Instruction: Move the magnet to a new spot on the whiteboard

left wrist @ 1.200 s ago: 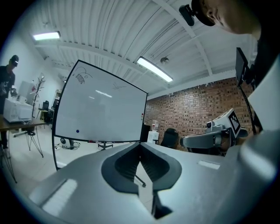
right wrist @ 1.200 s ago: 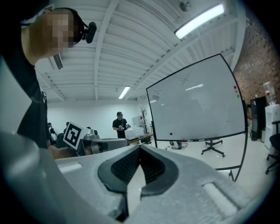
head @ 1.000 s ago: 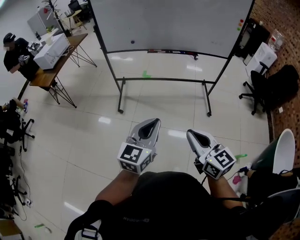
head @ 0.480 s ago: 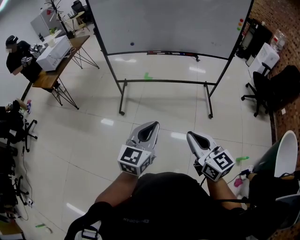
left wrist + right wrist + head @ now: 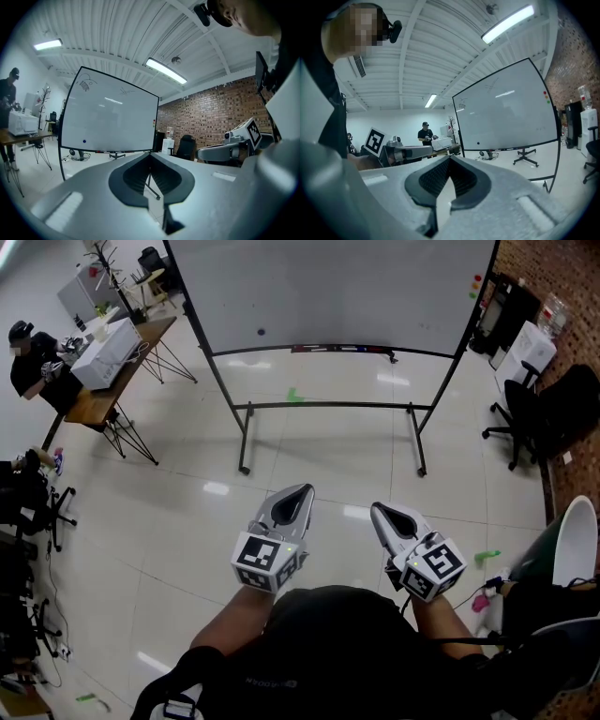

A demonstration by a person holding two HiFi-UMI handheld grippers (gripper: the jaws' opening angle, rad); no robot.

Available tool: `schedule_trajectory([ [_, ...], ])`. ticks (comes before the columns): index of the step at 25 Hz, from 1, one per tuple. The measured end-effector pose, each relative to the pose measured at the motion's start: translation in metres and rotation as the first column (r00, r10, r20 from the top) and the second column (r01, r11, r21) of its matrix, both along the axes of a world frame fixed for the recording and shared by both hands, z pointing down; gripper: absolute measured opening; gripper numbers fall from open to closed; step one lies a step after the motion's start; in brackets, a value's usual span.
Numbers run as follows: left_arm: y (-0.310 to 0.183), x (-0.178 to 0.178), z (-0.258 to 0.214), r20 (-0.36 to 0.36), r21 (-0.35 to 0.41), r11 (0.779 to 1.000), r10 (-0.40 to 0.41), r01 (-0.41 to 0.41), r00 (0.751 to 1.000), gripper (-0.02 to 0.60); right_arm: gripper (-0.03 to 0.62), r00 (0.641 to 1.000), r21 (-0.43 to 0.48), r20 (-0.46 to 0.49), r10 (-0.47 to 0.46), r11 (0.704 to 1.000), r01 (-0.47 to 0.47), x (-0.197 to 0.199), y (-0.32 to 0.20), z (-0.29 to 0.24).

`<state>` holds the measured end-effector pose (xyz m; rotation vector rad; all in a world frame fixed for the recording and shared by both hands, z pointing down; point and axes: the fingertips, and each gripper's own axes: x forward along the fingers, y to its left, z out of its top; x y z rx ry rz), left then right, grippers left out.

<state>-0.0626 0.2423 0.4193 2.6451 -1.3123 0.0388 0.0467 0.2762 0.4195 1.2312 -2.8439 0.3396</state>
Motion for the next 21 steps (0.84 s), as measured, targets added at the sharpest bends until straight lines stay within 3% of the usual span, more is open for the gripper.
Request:
schedule_trajectory([
  [15,0.006,0.000,0.009,0.012,-0.003,1.000,0.014,-0.014,1.000,0.015,0.006,1.000,-0.028,0.002,-0.002,1.000,0.002,-0.001,-0.001,0.005],
  [21,0.001,-0.002,0.009,0.022,0.020,1.000,0.003,-0.004,1.000,0.015,0.006,1.000,0.000,-0.017,-0.005,1.000,0.005,-0.002,-0.002,-0.003],
])
